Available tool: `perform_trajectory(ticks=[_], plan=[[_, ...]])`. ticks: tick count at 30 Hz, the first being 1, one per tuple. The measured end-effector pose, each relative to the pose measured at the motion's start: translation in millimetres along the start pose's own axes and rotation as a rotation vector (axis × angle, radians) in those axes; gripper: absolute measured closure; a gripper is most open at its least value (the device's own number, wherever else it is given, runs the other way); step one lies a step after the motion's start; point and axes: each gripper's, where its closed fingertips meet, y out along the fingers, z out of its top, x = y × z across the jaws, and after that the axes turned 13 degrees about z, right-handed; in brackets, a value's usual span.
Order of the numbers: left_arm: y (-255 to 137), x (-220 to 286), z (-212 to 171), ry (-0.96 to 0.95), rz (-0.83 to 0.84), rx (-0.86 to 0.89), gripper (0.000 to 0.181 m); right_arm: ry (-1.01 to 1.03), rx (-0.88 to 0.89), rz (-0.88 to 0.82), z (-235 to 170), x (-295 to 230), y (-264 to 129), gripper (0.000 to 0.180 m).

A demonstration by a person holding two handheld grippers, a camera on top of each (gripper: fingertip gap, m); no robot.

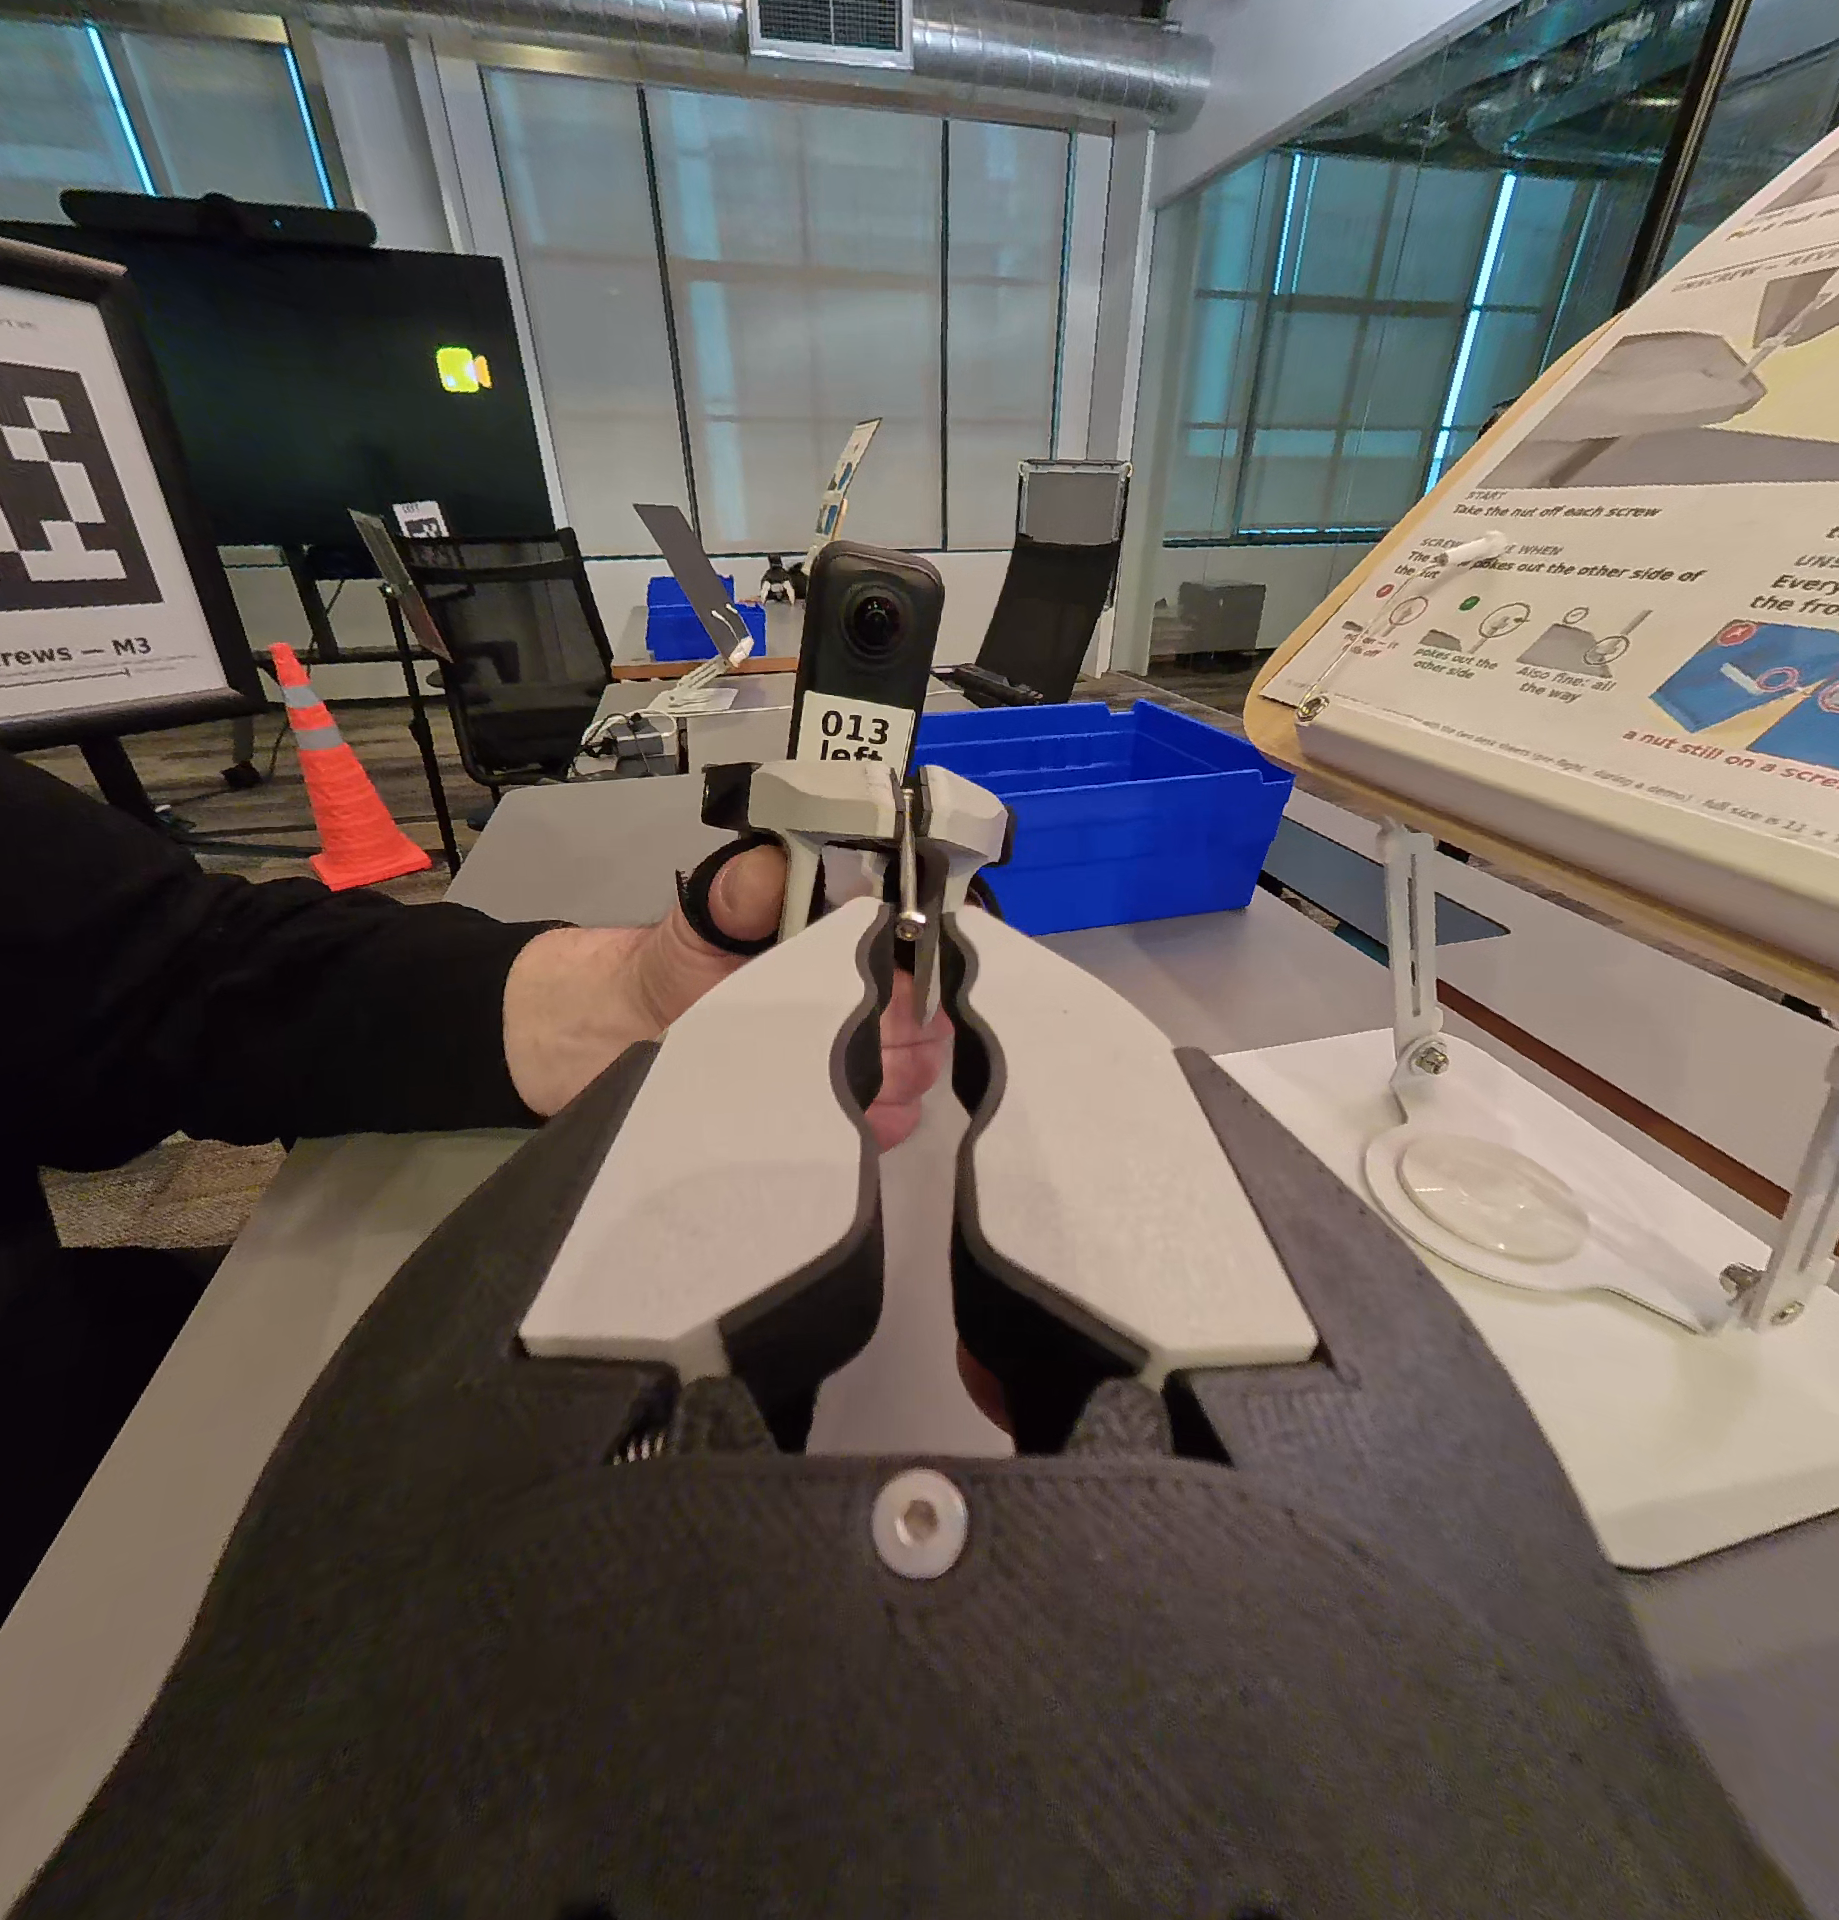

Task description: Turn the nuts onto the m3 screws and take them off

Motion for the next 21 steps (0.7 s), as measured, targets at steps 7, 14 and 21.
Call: perform_trajectory(ticks=[7, 14, 21], plan=[[1.0, -1.0, 0.5, -0.004, -0.003, 0.003, 0.178, 0.005, 0.01, 0.011, 1.2, -1.0, -0.4, 0.175], [2.3, -1.1, 0.5, -0.004, -0.006, 0.009, 0.178, 0.019, 0.03, 0.026, 2.4, -2.2, -0.3, 0.174], [2.8, -0.6, -0.3, -0.006, -0.01, 0.007, 0.178, 0.011, 0.025, 0.029, 2.4, -3.2, -0.5, 0.175]])
